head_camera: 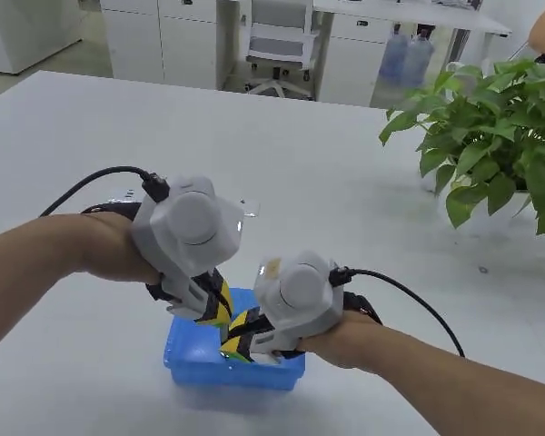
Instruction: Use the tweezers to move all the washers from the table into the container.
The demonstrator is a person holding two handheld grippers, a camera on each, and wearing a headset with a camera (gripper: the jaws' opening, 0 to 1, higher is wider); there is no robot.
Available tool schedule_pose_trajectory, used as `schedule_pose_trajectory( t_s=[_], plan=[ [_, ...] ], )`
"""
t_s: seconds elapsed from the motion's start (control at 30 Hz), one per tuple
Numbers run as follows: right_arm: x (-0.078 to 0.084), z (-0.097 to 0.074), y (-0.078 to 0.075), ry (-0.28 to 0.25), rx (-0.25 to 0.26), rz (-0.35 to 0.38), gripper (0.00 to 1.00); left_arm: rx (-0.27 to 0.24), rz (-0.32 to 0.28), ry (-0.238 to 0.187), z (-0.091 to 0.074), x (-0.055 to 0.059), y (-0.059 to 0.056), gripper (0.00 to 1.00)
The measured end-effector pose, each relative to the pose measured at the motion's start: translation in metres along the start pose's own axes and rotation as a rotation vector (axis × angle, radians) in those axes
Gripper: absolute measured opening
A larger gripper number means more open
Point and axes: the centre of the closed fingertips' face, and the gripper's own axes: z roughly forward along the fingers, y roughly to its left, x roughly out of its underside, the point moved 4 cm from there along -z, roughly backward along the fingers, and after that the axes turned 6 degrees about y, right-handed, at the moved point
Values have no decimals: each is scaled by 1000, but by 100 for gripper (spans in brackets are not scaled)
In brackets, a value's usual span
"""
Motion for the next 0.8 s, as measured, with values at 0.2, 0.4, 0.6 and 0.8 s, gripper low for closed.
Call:
schedule_pose_trajectory(
  t_s=[0.2, 0.4, 0.6, 0.8],
  plan=[
    [0, -1, 0, 7, 3, -4, 11, 1, 7, 5, -1, -1, -1, 6],
    [-3, -5, 0, -2, 7, -9, 11, 1, 11, 0, -6, -1, -1, 6],
    [-7, -10, 1, -13, 10, -16, 11, 4, 16, 0, -13, -3, -4, 6],
    [-13, -16, 5, -31, 11, -27, 11, 2, 22, 1, -23, -6, -5, 6]
  ],
)
